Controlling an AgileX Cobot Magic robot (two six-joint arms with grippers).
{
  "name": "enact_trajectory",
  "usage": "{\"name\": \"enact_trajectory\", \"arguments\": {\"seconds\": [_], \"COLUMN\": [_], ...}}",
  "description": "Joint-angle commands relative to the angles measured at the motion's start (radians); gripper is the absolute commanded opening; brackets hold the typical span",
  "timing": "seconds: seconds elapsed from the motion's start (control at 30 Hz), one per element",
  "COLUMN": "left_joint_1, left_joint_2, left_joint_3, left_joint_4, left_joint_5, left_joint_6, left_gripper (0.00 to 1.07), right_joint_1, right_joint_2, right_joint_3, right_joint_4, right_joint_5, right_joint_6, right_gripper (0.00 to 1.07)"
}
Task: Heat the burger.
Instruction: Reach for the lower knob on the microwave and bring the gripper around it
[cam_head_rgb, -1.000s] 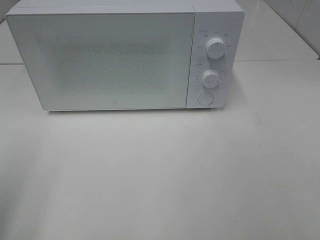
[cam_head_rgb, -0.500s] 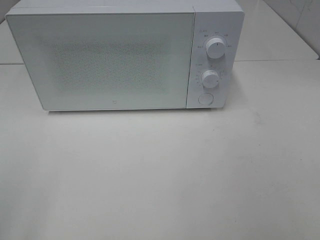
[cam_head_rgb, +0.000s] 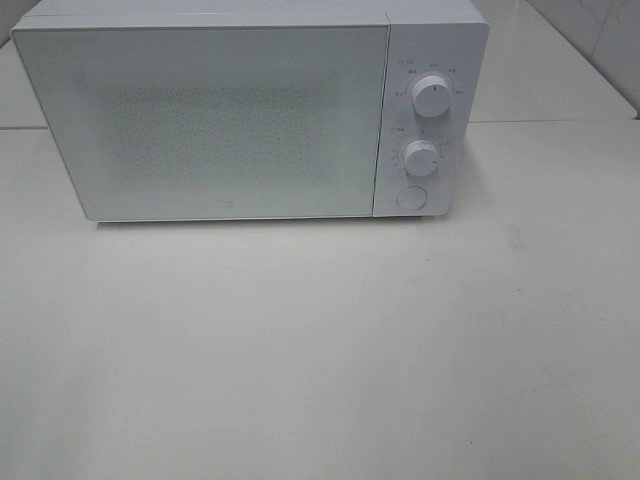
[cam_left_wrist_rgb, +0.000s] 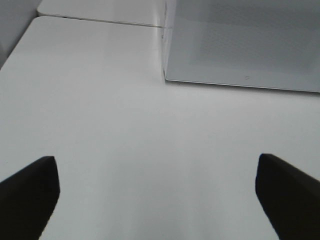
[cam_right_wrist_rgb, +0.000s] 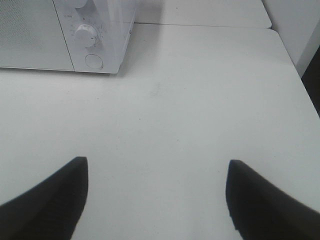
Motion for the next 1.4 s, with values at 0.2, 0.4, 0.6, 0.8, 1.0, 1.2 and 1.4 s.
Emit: {"name": "enact_trajectory", "arguments": {"seconds": [0.2, 0.4, 0.6, 0.8, 1.0, 1.2, 1.4], "left_joint_1": [0.054, 0.054, 0.054, 0.054, 0.054, 0.054, 0.054], "left_joint_2": [-0.022, -0.022, -0.022, -0.022, -0.022, -0.022, -0.022], "left_joint_3": [0.003, 0.003, 0.003, 0.003, 0.003, 0.003, 0.003], "left_joint_4": [-0.008, -0.008, -0.008, -0.008, -0.008, -0.008, -0.008], "left_joint_5": [0.0, 0.0, 0.0, 0.0, 0.0, 0.0, 0.0], "left_joint_6": [-0.004, -0.004, -0.004, -0.004, -0.004, -0.004, -0.004], "left_gripper": [1.0, 1.0, 1.0, 1.0, 1.0, 1.0, 1.0], "right_joint_1": [-0.007, -0.007, -0.007, -0.007, -0.007, -0.007, -0.007], "right_joint_2": [-0.027, -0.027, -0.027, -0.027, -0.027, -0.027, -0.027], "right_joint_3": [0.001, 0.001, 0.001, 0.001, 0.001, 0.001, 0.001], "right_joint_4": [0.002, 0.002, 0.002, 0.002, 0.002, 0.002, 0.002], "right_joint_5": [-0.007, -0.007, -0.007, -0.007, -0.007, -0.007, -0.007], "right_joint_6": [-0.011, -0.011, -0.011, -0.011, -0.011, -0.011, -0.011], "right_gripper": [0.75, 0.75, 0.75, 0.75, 0.75, 0.75, 0.75]}}
